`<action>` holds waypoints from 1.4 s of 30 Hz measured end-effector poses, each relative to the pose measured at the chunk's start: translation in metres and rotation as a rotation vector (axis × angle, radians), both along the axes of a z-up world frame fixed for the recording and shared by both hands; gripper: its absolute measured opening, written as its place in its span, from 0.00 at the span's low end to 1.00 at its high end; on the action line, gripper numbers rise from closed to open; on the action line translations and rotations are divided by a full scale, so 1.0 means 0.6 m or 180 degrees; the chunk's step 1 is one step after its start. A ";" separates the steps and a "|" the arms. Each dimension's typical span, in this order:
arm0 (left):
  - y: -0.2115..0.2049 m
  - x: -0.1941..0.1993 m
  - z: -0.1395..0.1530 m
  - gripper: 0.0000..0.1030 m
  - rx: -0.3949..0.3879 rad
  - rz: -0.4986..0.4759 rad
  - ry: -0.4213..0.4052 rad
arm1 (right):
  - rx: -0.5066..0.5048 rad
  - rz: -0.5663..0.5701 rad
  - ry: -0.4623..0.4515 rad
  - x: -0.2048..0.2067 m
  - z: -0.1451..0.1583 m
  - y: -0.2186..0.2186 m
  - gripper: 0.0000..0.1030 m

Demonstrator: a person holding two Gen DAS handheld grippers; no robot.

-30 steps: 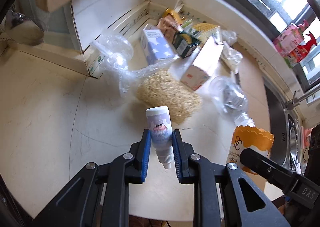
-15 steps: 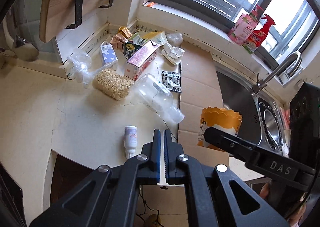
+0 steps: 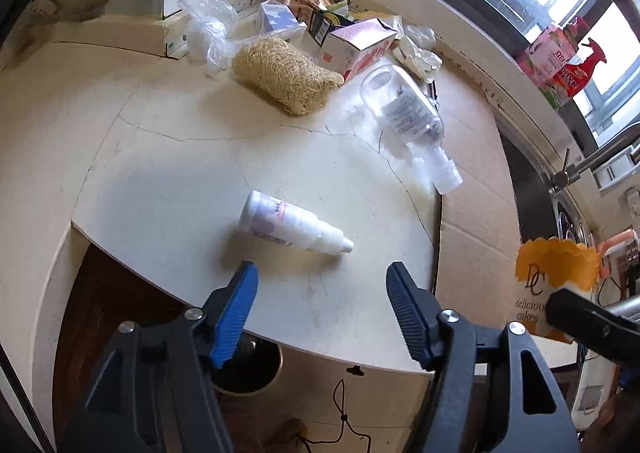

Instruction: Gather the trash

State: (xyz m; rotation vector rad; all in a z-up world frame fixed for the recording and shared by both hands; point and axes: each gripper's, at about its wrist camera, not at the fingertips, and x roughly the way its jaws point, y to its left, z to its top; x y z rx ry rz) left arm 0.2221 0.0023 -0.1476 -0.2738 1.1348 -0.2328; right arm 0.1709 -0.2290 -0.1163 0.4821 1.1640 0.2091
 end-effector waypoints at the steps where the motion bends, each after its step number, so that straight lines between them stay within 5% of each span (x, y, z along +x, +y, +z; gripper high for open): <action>1: 0.005 0.003 0.001 0.66 -0.0031 0.0021 0.0012 | 0.0008 -0.0001 0.0009 0.000 -0.002 0.001 0.50; 7: 0.032 0.043 -0.018 0.66 -0.0289 0.0264 0.0315 | 0.0075 -0.0021 0.0047 0.007 -0.012 0.007 0.50; 16: 0.040 0.092 -0.018 0.61 -0.0499 0.0424 0.0359 | 0.0106 -0.0026 0.0078 0.029 -0.022 0.017 0.50; 33: 0.010 0.100 0.010 0.55 0.0061 0.0156 0.0393 | 0.0216 -0.0103 0.0169 0.048 -0.047 0.000 0.50; 42: 0.003 0.075 -0.013 0.55 -0.0070 0.0425 0.0890 | 0.0220 -0.0108 0.0197 0.056 -0.058 -0.005 0.50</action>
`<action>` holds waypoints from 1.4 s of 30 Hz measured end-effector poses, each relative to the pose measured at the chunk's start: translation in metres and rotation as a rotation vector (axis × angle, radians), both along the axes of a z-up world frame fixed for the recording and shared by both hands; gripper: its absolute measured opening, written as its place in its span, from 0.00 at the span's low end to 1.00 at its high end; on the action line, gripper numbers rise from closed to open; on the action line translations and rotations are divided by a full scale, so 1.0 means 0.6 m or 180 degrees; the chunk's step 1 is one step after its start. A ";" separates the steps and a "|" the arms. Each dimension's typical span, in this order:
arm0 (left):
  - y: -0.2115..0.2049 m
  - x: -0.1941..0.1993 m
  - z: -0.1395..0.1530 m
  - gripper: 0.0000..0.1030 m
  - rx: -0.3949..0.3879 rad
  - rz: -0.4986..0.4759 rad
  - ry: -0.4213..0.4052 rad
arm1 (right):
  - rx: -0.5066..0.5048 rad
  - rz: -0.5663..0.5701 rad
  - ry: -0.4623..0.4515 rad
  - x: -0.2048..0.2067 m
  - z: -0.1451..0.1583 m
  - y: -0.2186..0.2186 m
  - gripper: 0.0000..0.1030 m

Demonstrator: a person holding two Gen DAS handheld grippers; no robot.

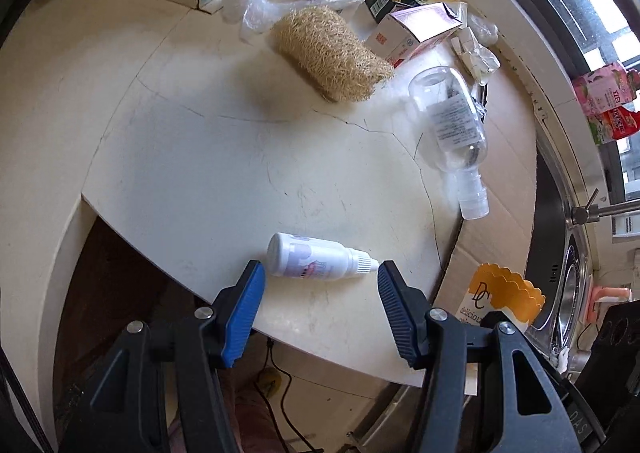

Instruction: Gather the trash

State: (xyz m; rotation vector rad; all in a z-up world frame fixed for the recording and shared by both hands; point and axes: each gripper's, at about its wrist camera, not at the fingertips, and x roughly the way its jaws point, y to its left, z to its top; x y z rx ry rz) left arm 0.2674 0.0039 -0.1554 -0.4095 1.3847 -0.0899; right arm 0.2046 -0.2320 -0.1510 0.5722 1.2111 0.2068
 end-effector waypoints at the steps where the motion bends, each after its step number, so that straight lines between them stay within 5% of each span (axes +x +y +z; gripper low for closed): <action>1: -0.002 -0.002 -0.003 0.55 -0.0020 0.0021 0.0021 | -0.0004 0.0004 -0.0002 0.001 -0.001 -0.001 0.50; 9: -0.007 0.003 -0.030 0.55 -0.0023 0.0178 0.0150 | -0.0007 -0.0025 0.0015 0.002 -0.006 -0.017 0.50; 28: -0.050 0.014 -0.034 0.54 0.0246 -0.0102 0.0140 | 0.0142 -0.0156 0.0146 -0.013 -0.033 -0.048 0.50; 33: -0.072 0.029 -0.033 0.24 0.0341 -0.0242 0.0093 | 0.0151 -0.0162 0.0167 -0.018 -0.035 -0.051 0.50; 42: -0.094 -0.002 -0.014 0.22 0.0505 -0.0454 -0.0147 | 0.0172 -0.0124 0.0170 -0.038 -0.033 -0.051 0.50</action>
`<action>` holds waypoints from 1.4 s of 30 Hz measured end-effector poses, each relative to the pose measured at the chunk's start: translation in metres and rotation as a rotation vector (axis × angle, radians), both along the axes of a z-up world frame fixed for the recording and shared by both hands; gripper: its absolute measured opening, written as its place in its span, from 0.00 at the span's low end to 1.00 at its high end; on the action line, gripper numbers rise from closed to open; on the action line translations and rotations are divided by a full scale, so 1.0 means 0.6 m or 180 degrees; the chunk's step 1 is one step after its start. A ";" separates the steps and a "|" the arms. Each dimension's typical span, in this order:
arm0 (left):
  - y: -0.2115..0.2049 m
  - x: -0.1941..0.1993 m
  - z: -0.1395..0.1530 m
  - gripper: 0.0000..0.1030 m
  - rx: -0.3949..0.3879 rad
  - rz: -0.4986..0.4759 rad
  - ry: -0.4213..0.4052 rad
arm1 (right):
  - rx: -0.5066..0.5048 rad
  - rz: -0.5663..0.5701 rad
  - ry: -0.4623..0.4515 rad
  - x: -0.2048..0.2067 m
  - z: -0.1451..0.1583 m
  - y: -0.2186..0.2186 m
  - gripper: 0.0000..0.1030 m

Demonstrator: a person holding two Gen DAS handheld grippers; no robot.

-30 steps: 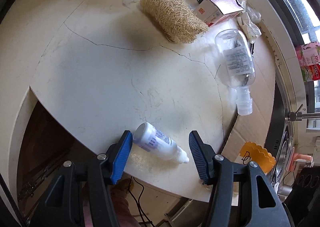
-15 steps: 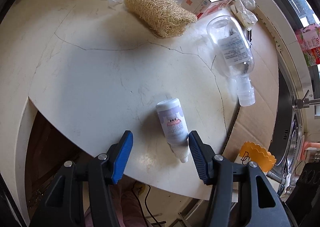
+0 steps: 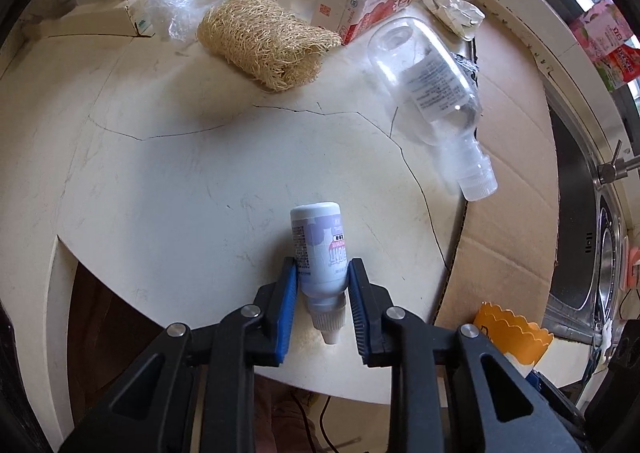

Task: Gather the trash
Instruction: 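Carry both items over the floor bin and open both tools to drop them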

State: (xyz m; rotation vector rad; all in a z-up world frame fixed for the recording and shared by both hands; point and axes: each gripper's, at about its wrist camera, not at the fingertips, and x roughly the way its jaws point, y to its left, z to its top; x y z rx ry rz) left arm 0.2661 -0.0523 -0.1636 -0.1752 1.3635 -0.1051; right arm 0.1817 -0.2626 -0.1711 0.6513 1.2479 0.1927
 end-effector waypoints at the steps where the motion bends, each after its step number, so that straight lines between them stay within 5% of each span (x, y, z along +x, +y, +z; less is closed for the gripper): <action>1: 0.000 -0.011 0.008 0.22 0.0010 -0.0039 -0.0046 | 0.0005 0.0007 -0.0001 -0.002 0.002 0.001 0.50; 12: 0.024 -0.191 0.062 0.22 -0.0091 -0.0278 -0.0272 | -0.0053 0.0387 -0.0124 -0.083 0.040 0.043 0.50; 22: 0.052 -0.314 0.013 0.23 0.0043 -0.0238 -0.0339 | -0.0346 0.0912 -0.0126 -0.179 0.016 0.108 0.50; 31: 0.103 -0.369 -0.125 0.23 0.0136 -0.0148 -0.0160 | -0.0482 0.1171 0.0085 -0.226 -0.102 0.153 0.51; 42: 0.159 -0.363 -0.304 0.23 0.0213 -0.0191 -0.0180 | -0.0330 0.1091 0.0318 -0.228 -0.339 0.190 0.53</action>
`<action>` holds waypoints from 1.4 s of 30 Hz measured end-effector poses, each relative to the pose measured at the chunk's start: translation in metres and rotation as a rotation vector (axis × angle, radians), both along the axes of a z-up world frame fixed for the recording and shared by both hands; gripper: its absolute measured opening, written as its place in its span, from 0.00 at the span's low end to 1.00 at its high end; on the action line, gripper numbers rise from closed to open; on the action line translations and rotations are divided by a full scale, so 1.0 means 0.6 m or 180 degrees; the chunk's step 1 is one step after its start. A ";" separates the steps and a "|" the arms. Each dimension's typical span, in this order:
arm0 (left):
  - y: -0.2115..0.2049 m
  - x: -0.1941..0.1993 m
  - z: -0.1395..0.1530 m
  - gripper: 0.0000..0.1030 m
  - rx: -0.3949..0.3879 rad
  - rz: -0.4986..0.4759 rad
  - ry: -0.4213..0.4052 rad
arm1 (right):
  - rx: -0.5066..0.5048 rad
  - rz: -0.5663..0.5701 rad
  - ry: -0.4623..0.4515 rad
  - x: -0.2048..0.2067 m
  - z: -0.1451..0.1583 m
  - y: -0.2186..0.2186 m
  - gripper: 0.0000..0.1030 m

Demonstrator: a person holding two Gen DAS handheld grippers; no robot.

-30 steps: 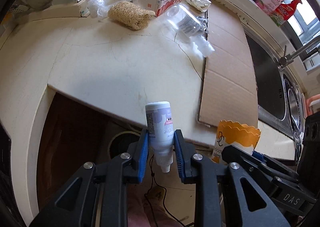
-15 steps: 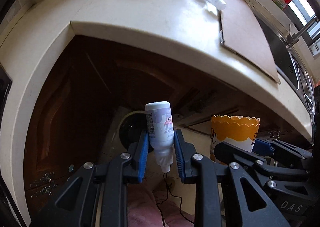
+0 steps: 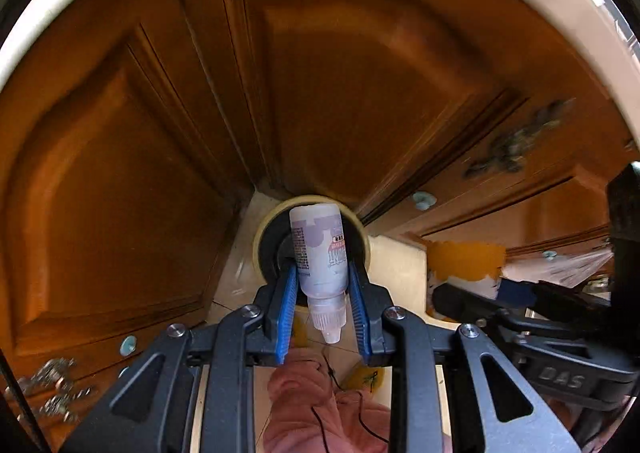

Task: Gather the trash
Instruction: 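Carry both items over the floor bin and open both tools to drop them, then raise both tools back over the counter trash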

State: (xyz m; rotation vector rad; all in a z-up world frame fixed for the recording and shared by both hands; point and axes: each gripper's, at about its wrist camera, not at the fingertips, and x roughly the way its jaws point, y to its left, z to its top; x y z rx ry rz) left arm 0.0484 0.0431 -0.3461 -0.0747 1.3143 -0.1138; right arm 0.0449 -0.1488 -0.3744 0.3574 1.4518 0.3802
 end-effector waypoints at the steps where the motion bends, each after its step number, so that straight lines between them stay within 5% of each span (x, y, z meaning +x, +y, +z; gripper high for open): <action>1: 0.005 0.006 -0.020 0.23 -0.0022 -0.0030 0.0017 | 0.0007 0.0004 0.0042 0.003 -0.019 0.002 0.53; 4: 0.009 0.022 -0.063 0.24 -0.0026 -0.0166 0.0031 | -0.0003 0.0008 0.0102 0.013 -0.079 0.015 0.53; 5: 0.009 0.028 -0.073 0.34 0.0000 -0.0200 0.0050 | -0.0002 -0.0001 0.0117 0.015 -0.095 0.019 0.53; 6: 0.008 0.036 -0.085 0.59 0.0043 -0.0226 0.0107 | 0.0003 -0.0022 0.0141 0.018 -0.110 0.021 0.54; 8: 0.007 0.045 -0.101 0.72 0.0151 -0.0187 0.0165 | -0.0031 -0.0129 0.0185 0.026 -0.133 0.013 0.58; 11: 0.014 0.058 -0.108 0.73 0.0098 -0.0155 0.0150 | 0.0053 -0.0218 0.0195 0.036 -0.149 0.007 0.75; 21: 0.025 0.056 -0.089 0.73 0.0179 -0.0115 0.0074 | -0.0036 -0.0298 0.0041 0.029 -0.130 -0.015 0.76; 32: -0.002 0.028 -0.003 0.73 0.0288 -0.0286 -0.0069 | -0.0237 -0.0331 -0.0265 0.001 -0.018 -0.024 0.76; 42: -0.029 0.000 0.181 0.73 0.0306 -0.0368 -0.0442 | -0.0576 -0.0313 -0.0673 -0.024 0.184 -0.027 0.76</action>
